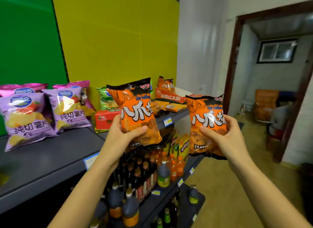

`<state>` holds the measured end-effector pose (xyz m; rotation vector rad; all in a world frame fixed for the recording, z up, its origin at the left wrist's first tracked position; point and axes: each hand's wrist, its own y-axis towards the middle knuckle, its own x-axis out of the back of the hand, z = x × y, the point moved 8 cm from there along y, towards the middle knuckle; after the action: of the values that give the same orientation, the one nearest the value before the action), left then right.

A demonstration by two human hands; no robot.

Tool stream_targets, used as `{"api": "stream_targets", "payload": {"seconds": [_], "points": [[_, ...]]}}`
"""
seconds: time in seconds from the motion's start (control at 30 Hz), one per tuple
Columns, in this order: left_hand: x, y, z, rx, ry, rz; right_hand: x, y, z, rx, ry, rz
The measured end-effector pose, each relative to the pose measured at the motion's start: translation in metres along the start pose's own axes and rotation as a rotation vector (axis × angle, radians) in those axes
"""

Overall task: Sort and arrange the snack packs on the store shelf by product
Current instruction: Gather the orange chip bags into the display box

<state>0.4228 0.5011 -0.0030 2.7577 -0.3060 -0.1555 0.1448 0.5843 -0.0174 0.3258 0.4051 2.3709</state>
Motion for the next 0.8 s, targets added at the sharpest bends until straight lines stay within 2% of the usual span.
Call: {"api": "stream_targets", "payload": {"seconds": [0.43,0.57,0.8], "points": [[-0.185,0.189,0.094,0.028,-0.048,0.16,0.03,0.2,-0.072,0.011,-0.03,-0.016],[-0.21,0.244,0.111,0.047,-0.052,0.115,0.033,0.259,-0.089,0.013,0.011,-0.045],[-0.232,0.306,0.142,0.084,-0.06,-0.042,0.022,0.347,-0.132,-0.021,0.097,0.015]]}}
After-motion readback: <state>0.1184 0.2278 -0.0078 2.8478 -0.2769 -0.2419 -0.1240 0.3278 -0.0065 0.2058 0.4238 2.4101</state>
